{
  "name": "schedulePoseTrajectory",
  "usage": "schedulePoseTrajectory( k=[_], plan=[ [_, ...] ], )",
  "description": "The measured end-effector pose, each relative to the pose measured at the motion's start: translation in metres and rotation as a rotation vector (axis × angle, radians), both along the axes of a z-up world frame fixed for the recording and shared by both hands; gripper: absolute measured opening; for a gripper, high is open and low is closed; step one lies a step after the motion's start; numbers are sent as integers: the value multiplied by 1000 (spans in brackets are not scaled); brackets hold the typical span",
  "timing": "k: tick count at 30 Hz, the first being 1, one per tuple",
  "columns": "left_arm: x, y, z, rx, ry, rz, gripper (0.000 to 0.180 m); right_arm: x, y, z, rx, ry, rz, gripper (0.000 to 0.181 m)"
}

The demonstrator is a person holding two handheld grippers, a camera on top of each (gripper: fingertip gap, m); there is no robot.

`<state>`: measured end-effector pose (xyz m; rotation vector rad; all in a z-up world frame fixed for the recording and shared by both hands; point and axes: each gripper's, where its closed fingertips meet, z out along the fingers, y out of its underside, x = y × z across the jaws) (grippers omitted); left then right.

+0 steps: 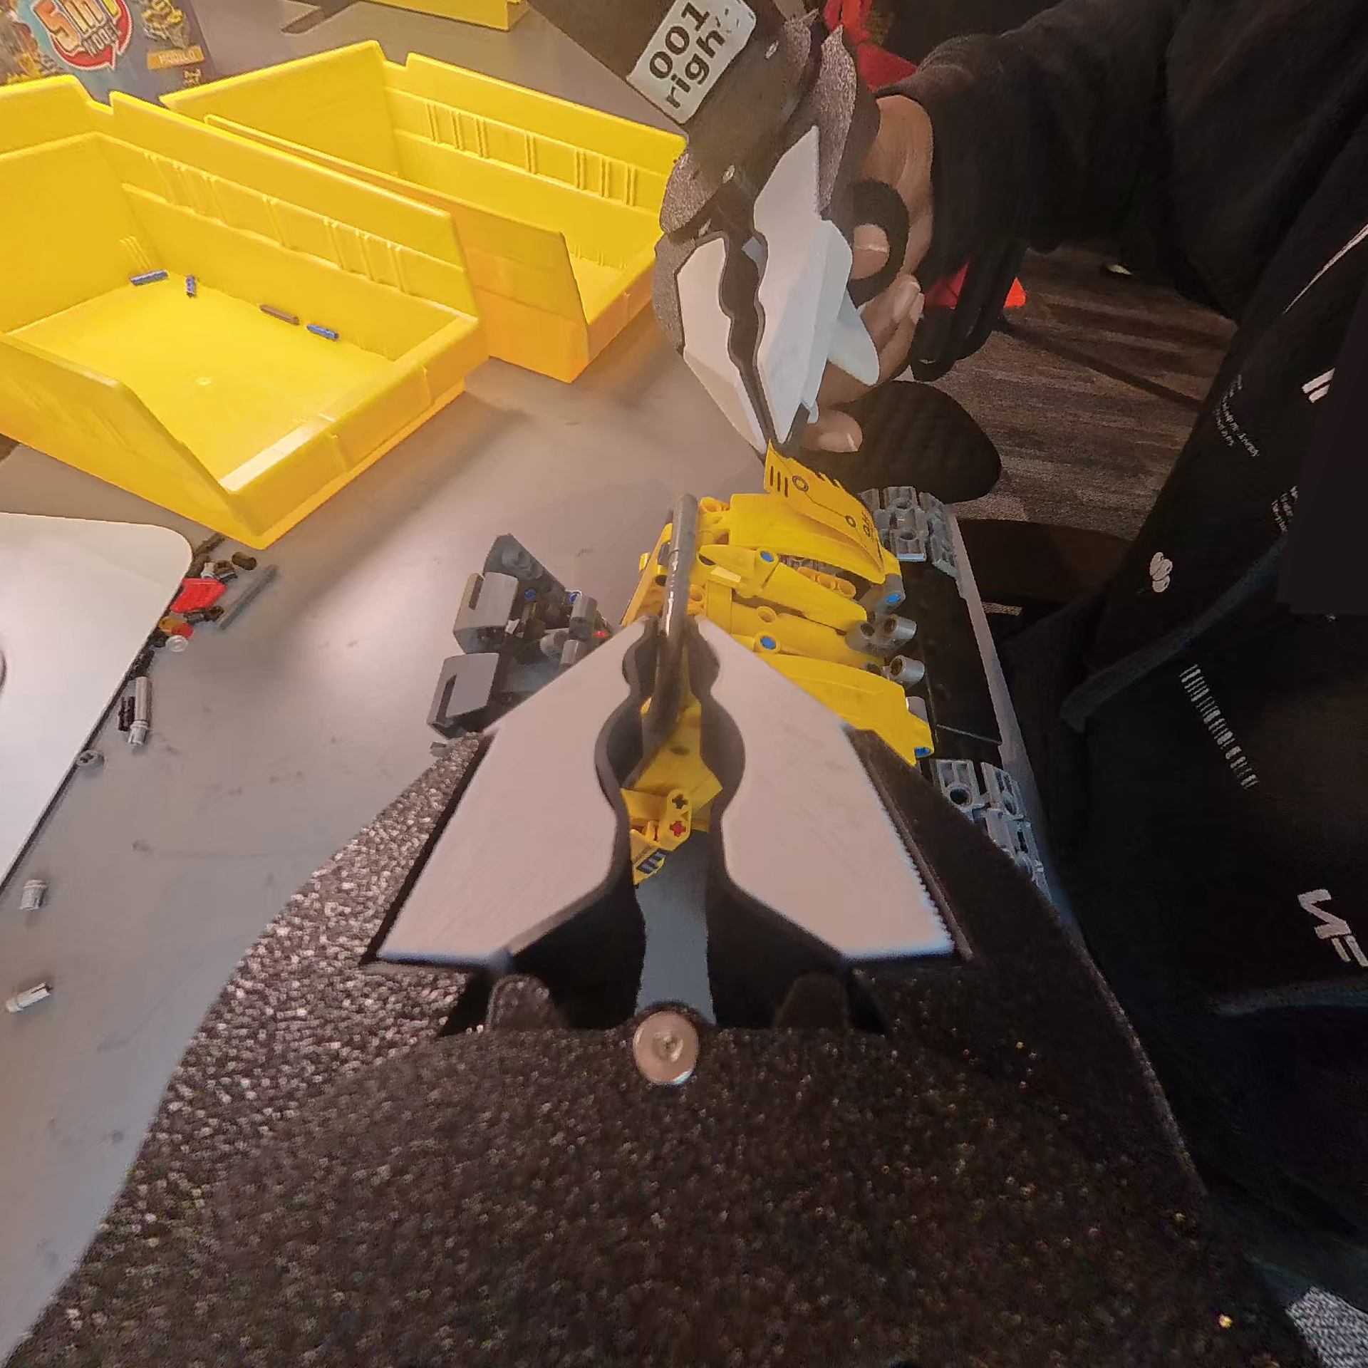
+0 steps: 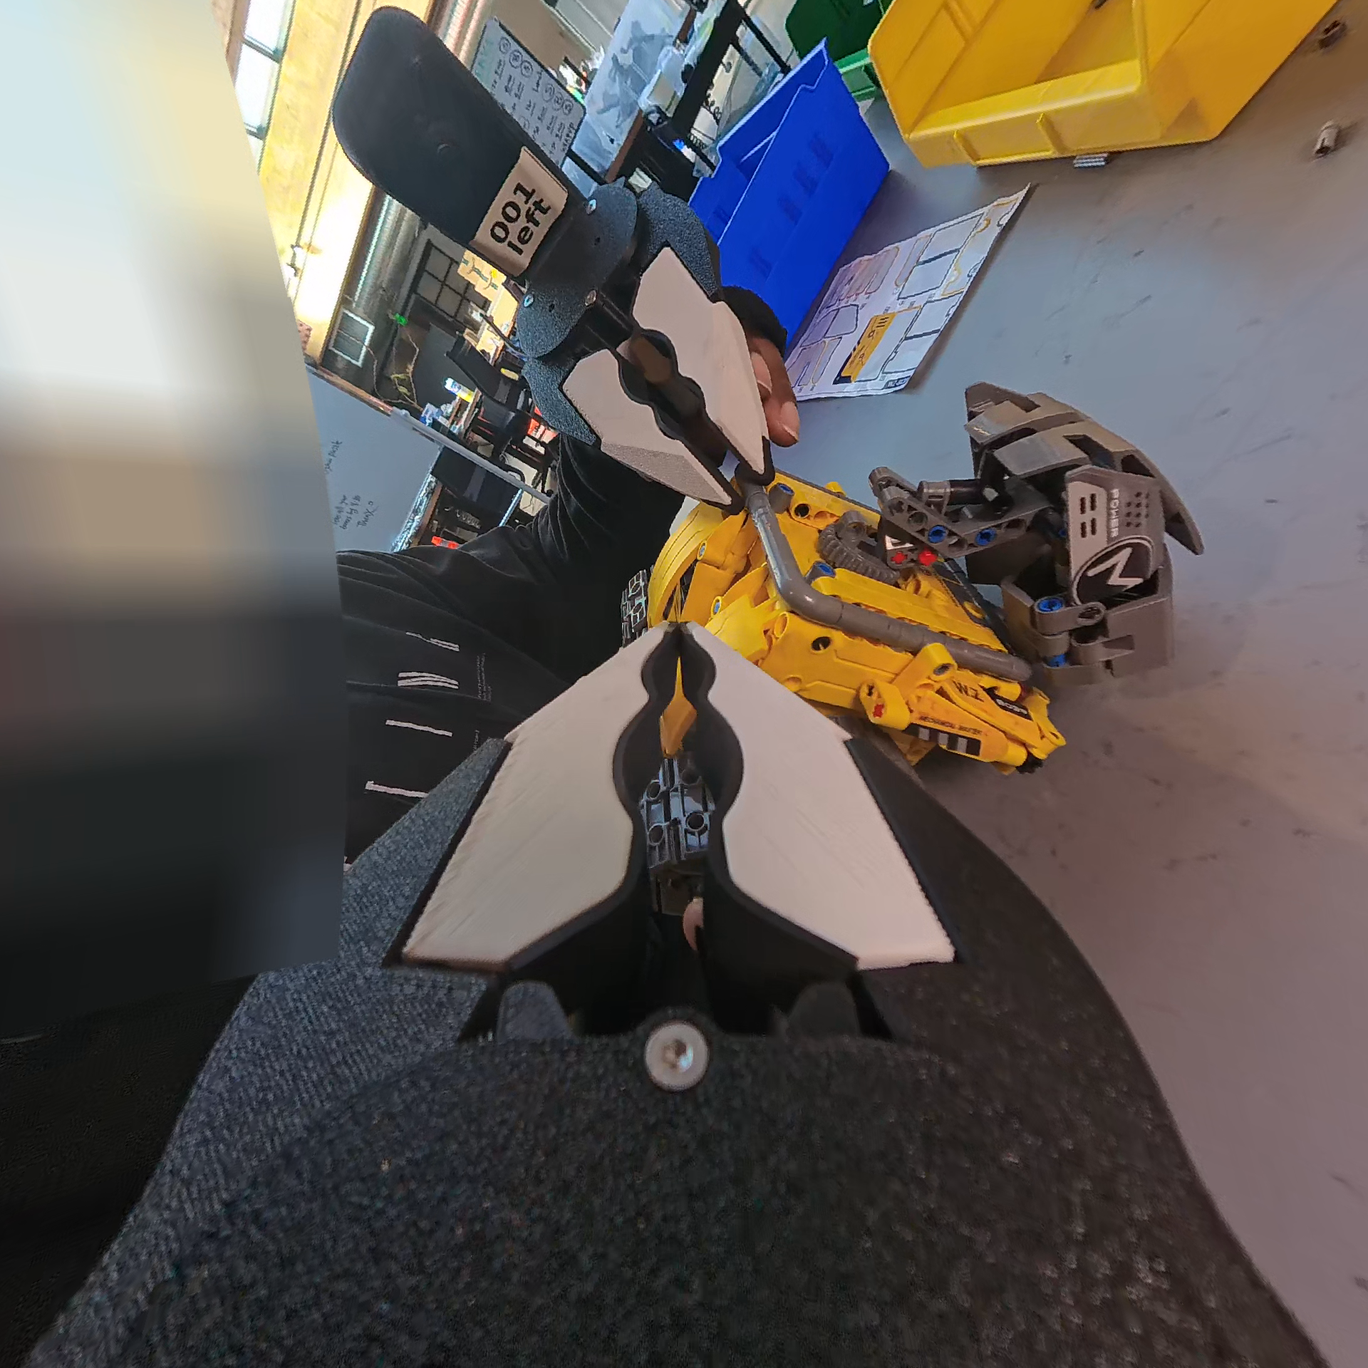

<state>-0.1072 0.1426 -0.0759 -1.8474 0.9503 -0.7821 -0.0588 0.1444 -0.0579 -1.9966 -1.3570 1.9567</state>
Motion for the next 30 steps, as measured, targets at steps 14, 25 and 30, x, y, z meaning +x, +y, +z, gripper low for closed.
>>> schedulePoseTrajectory(
  k=[14,25,30],
  plan=[
    [0,0,0,2,-11,-1,6,-3,3,-4,53,-25,0,0],
    [0,0,0,6,-19,-3,6,-2,4,-9,81,-54,2,0],
    [0,0,0,7,-22,-3,6,-3,4,-11,108,-69,7,0]
  ],
)
